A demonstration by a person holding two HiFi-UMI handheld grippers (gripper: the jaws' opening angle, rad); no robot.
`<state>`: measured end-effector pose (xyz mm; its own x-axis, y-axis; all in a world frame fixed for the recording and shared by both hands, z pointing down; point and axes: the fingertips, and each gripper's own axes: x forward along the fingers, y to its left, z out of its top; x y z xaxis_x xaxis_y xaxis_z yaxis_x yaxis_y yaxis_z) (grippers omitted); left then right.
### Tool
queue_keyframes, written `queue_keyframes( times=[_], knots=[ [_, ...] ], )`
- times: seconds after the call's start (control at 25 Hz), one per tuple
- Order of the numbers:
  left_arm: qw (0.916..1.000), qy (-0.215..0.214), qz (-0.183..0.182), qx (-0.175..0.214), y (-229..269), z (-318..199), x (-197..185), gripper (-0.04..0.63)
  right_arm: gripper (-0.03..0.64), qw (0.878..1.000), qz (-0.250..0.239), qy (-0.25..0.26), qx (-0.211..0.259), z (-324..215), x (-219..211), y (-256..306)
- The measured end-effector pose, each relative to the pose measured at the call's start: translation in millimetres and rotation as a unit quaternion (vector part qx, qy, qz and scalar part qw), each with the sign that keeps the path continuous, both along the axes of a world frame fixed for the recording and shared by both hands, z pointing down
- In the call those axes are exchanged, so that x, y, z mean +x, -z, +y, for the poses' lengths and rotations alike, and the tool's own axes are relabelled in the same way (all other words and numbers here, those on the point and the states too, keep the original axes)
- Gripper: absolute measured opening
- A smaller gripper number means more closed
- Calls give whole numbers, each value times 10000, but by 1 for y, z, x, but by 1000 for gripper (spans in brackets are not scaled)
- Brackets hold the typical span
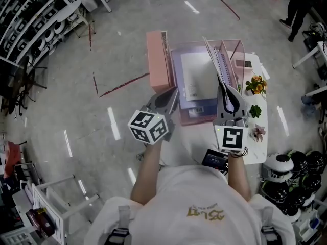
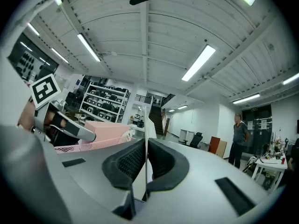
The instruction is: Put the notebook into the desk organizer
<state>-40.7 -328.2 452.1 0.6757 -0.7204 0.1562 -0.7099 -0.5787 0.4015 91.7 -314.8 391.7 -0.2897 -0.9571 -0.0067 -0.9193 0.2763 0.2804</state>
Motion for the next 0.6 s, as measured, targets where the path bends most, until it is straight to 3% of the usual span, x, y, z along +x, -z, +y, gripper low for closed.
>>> queue_keyframes(
  times=[0.12, 0.24, 0.6],
  knots=[
    [10000, 6, -15, -8, -1, 0, -1, 18, 23, 9995, 178, 238, 60, -1, -11, -4],
    [10000, -6, -48, -1, 0, 1, -1, 18, 25, 9985, 300, 370, -280, -1, -17, -16],
    [10000, 33, -77, -36, -3, 2, -3, 18, 48, 9923, 64, 833, -912, -4, -29, -38]
  ],
)
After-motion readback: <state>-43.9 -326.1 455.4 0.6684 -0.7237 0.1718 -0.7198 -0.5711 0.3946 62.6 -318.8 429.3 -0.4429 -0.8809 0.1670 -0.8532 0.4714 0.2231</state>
